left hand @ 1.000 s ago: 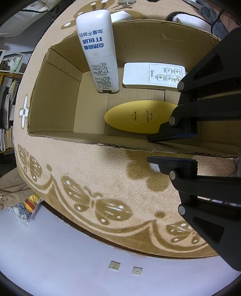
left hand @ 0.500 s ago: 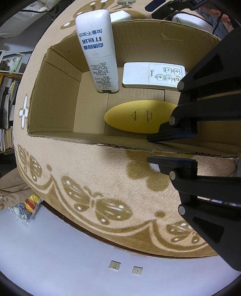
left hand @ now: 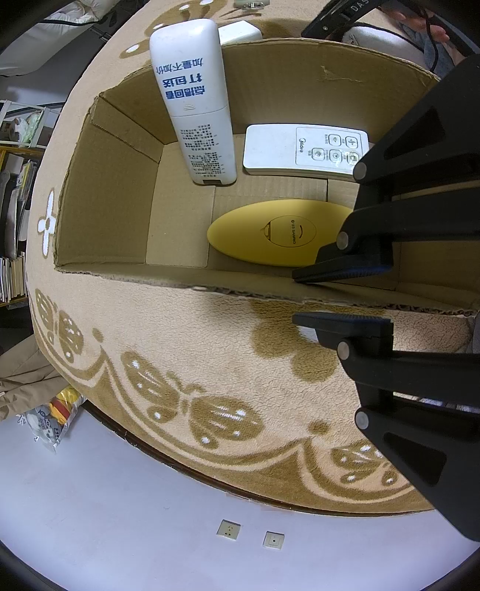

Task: Organize rigid objects
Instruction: 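Move the right tool back and approach the keyring with the gold tag, then close the right gripper on the keyring and lift it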

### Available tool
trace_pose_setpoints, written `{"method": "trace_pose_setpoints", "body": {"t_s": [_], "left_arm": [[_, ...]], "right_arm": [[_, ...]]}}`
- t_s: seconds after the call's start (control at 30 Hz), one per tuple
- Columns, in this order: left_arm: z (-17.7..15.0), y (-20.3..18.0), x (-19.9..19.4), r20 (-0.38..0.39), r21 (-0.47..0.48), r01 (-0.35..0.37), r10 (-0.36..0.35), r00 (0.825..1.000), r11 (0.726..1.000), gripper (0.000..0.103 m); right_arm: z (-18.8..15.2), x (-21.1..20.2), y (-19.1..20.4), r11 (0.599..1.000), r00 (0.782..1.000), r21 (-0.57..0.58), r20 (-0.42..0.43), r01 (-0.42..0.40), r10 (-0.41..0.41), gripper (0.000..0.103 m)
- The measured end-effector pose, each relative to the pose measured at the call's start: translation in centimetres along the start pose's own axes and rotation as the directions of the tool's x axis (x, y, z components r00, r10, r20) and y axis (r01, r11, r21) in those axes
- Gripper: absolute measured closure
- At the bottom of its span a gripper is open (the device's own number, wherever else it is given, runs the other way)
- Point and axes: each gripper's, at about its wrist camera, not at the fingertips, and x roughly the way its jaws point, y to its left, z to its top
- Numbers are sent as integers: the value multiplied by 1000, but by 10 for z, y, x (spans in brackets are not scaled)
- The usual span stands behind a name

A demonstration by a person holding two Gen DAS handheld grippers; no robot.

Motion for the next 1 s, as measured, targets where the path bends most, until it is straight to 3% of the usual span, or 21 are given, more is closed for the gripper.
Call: {"method": "trace_pose_setpoints", "body": {"t_s": [0.1,0.23,0.43,0.53,0.57,0.7,1.0], "left_arm": [[0,0,0,0,2,-2,2,1000,1000,87],[0,0,0,0,0,0,0,1000,1000,87],[0,0,0,0,1,-1,1,1000,1000,86],[0,0,0,0,0,0,0,1000,1000,86],[0,0,0,0,1,-1,1,1000,1000,86],[0,0,0,0,0,0,0,1000,1000,86],[0,2,1,0,-1,0,0,1000,1000,86]], "right_arm": [[-2,4,1,1000,1000,0,-9,-8,8,63],[-2,6,4,1000,1000,-2,-15,12,-12,74],[-3,9,-4,999,998,33,-54,34,-32,74],[-4,10,-4,997,996,18,-50,76,-75,94],[-4,9,-3,997,996,12,-46,80,-79,94],[-3,5,2,995,995,-18,-15,102,-103,94],[6,-33,5,996,984,-1,158,88,-87,94]]}}
